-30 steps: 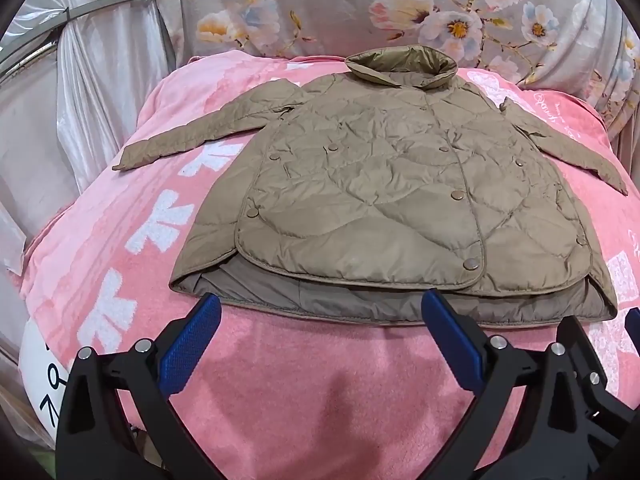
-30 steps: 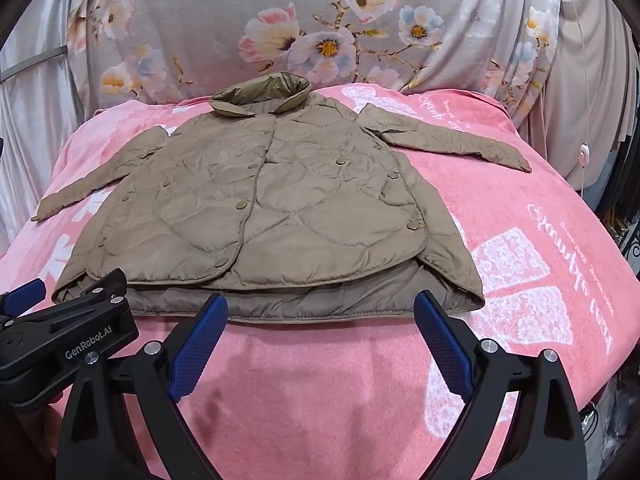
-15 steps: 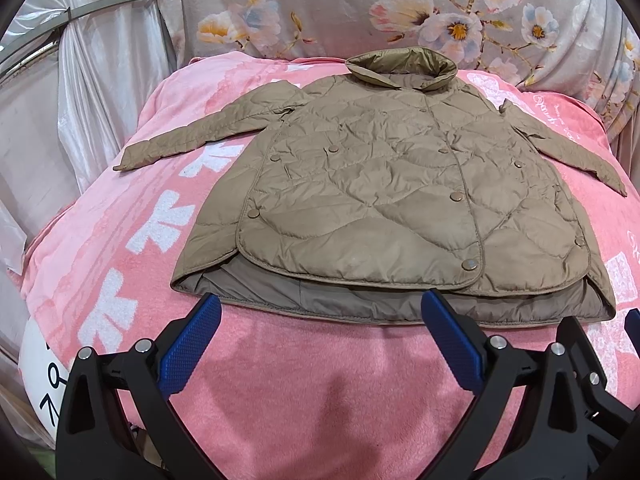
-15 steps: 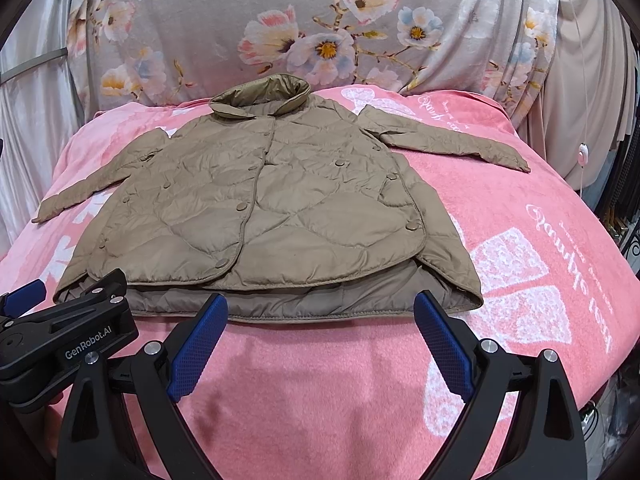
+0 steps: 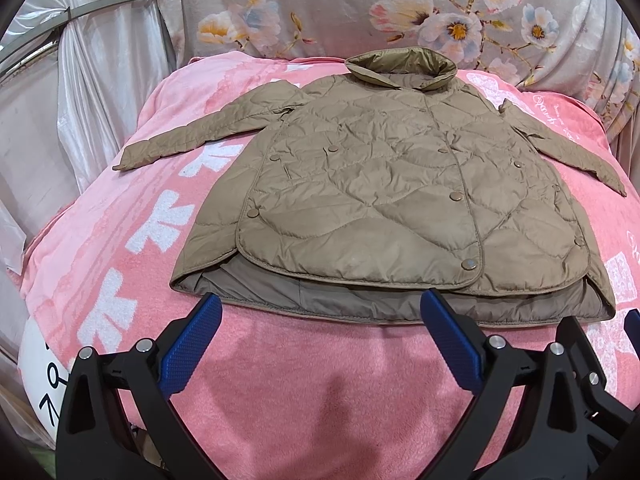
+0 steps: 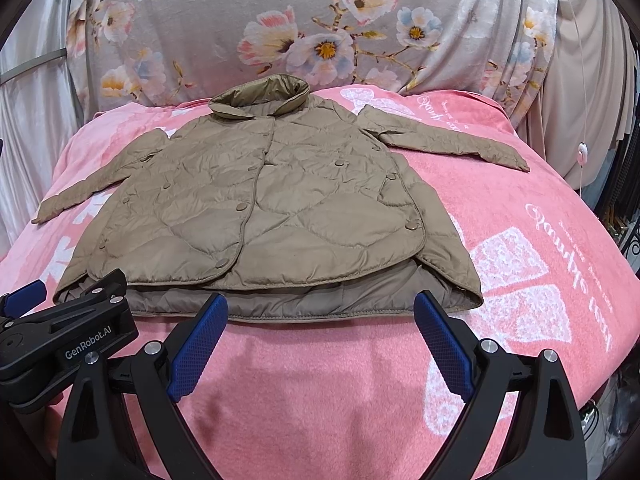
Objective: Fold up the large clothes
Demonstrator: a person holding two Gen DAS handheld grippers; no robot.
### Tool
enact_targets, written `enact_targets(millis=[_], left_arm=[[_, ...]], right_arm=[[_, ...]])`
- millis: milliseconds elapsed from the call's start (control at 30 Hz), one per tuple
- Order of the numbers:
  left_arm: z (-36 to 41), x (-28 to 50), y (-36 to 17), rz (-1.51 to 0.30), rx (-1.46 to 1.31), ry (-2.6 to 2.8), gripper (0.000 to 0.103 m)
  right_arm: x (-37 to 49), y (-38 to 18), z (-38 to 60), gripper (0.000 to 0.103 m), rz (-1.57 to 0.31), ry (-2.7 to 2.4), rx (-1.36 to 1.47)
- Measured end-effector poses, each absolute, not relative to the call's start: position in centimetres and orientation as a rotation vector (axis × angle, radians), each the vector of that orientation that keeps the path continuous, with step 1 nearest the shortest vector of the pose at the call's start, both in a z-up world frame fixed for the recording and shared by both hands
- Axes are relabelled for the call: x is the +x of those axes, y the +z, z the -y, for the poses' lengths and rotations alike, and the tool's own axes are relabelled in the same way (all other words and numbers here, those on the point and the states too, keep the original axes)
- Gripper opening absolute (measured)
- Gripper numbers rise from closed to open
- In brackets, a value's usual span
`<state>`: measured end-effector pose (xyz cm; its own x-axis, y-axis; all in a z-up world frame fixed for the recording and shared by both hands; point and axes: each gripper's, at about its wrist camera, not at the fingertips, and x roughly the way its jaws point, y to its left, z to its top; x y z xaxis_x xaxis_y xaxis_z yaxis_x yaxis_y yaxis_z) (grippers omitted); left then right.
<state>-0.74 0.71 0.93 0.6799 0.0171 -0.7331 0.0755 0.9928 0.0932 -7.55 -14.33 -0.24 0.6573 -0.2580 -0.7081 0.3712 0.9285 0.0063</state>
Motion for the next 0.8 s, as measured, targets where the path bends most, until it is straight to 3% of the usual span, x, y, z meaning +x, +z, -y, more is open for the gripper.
enact_targets(millis=[800], left_arm=[[-0.65,-0.83,0.95,-0.816,0.122,-0.029,0.097]], right_arm=[[-7.55,-0.32,14.28,0.092,-0.775,-0.357,0.156]])
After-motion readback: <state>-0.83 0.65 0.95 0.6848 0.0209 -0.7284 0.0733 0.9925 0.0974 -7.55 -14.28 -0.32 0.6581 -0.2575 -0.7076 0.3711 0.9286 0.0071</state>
